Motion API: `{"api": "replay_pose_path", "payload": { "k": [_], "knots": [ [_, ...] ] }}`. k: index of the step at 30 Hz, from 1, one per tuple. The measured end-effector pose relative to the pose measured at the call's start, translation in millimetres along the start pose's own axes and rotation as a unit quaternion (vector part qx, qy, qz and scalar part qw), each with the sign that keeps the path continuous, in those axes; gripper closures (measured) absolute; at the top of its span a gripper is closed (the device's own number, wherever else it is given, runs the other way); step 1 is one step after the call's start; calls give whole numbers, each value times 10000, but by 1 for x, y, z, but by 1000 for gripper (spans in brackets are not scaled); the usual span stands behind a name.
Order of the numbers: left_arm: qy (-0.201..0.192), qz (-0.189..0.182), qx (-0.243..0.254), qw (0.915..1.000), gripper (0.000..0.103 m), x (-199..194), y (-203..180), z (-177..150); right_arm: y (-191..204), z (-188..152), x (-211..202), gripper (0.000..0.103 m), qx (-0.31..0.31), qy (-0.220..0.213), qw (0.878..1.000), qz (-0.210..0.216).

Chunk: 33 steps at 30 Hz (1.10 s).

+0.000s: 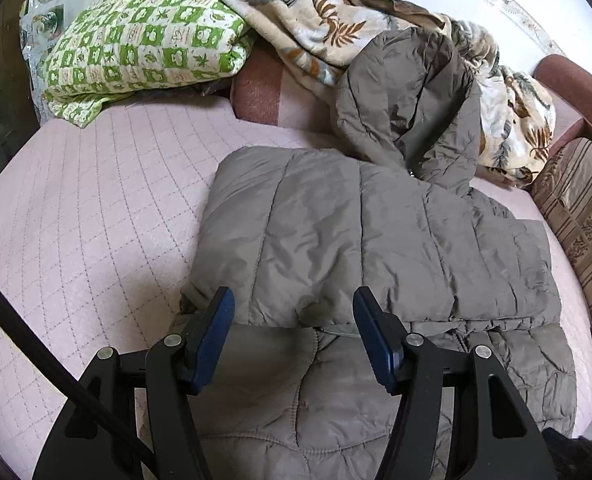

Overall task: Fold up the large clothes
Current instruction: 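Release the hem and move the right tool up to the grey hood, then grasp the grey hood with both tools and lift it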

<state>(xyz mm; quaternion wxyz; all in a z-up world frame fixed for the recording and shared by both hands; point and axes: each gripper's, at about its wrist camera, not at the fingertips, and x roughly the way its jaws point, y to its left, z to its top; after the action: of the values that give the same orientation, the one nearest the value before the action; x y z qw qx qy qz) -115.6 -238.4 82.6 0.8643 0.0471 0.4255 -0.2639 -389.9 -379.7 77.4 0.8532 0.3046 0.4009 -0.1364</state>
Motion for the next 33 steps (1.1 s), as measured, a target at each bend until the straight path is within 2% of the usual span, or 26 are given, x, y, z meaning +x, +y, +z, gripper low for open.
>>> {"api": "replay_pose_path", "payload": {
  "k": [4,10,14,21,23,24,25,28,31,33],
  "knots": [
    [-60,3,-2,10000,42,-5,5,-1,33,18,-27,61,-125,-141,9996,201],
    [-116,24,-46,9999,42,-5,9,3,83,72,-65,61,-292,-417,9975,499],
    [-163,140,76,9997,42,-1,5,5,103,104,-75,57,-502,-629,9958,433],
    [-1,181,294,9994,42,20,-12,8,102,137,-48,56,-836,-381,9958,16],
    [-94,121,311,9994,39,18,-17,13,99,152,-40,56,-954,-383,9945,-186],
    [-171,51,304,9994,33,15,-19,15,97,162,-37,56,-1001,-409,9937,-279],
    [-262,-10,292,9992,32,12,-20,18,96,174,-33,56,-1039,-433,9930,-346],
    [-568,-66,254,9980,31,2,-18,22,89,214,-24,56,-974,-588,9925,-448],
    [-819,92,362,9959,31,-1,-19,25,81,258,-13,56,-739,-751,9938,-365],
    [-908,90,460,9948,31,1,-22,26,83,294,0,56,-833,-991,9899,-573]
  ]
}}
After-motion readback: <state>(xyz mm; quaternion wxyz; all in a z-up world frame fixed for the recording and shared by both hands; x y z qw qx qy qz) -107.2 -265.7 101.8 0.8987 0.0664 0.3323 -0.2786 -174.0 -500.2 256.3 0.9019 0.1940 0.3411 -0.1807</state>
